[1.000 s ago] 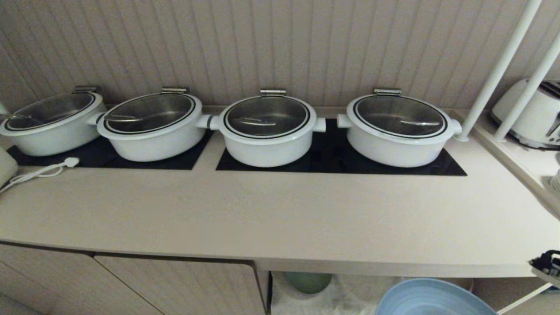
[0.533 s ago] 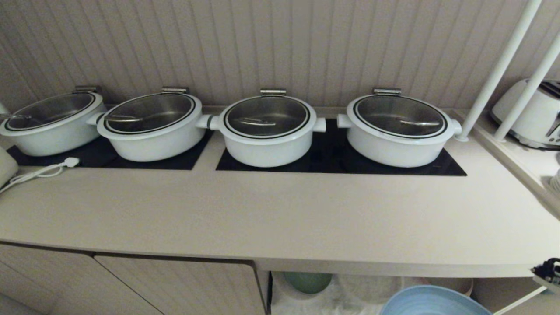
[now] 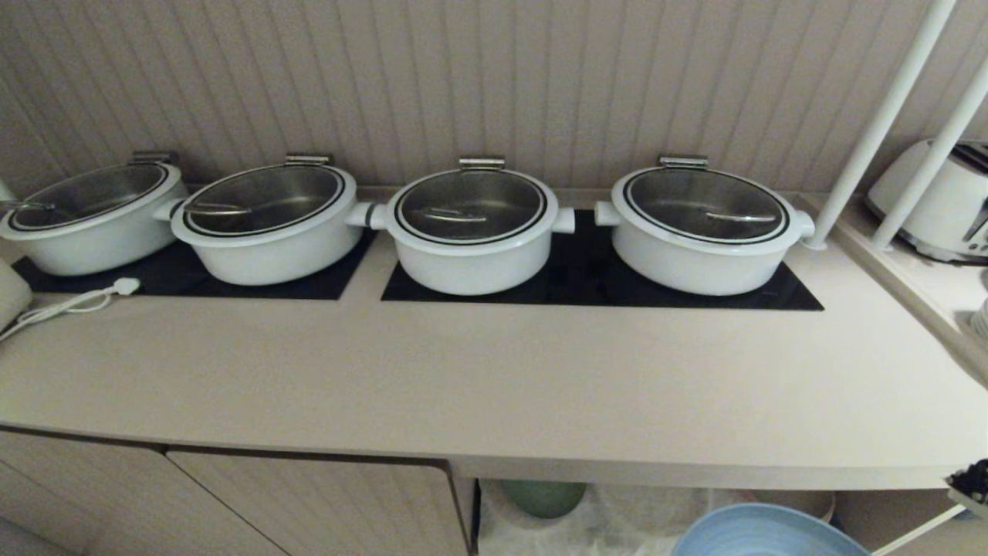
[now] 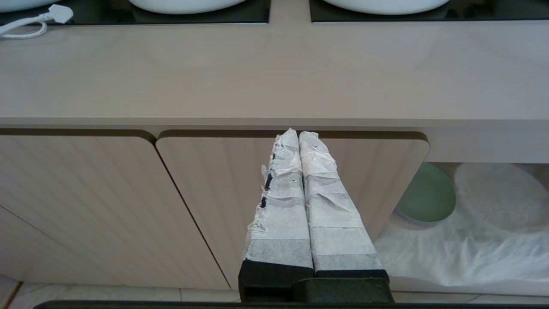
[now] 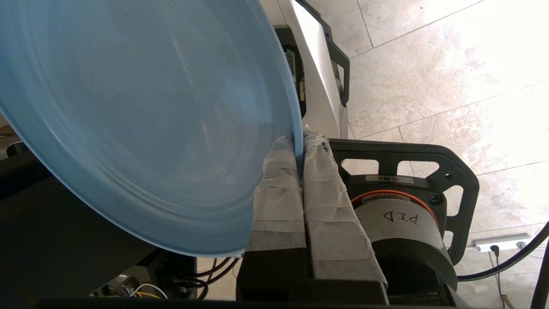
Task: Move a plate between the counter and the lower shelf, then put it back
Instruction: Put the plate in the cupboard
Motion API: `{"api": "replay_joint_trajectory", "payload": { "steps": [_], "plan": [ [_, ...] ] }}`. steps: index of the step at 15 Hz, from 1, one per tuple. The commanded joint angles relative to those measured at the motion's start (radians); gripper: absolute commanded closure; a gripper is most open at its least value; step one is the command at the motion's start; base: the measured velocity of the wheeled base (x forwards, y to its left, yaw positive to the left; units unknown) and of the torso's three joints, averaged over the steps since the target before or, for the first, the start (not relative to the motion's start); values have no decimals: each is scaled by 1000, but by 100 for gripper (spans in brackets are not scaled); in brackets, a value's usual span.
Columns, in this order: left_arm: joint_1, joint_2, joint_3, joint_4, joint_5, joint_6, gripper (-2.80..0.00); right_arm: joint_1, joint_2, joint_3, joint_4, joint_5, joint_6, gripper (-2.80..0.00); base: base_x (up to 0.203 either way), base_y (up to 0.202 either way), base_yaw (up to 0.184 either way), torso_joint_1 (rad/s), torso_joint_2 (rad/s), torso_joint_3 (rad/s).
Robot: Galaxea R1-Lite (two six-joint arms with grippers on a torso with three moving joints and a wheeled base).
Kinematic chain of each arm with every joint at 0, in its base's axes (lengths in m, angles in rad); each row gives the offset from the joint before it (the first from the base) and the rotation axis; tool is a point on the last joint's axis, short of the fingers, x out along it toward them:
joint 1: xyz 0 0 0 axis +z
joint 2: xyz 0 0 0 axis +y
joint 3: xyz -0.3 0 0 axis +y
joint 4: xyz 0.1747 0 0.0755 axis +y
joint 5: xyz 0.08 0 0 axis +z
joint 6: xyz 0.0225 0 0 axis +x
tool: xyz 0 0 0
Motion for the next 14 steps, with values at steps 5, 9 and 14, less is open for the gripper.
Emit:
{"api": "replay_joint_trajectory", "payload": {
  "steps": [5, 9, 14],
  "plan": [
    [0, 0, 0, 0, 0, 0, 0, 0, -3, 4, 4, 2, 3, 0, 0, 0, 0, 0, 0, 0],
    [0, 0, 0, 0, 0, 0, 0, 0, -22, 2, 4, 53, 14, 0, 0, 0, 0, 0, 0, 0],
    [0, 0, 0, 0, 1, -2, 0, -1, -22, 18, 4, 51, 14, 0, 0, 0, 0, 0, 0, 0]
  ]
}}
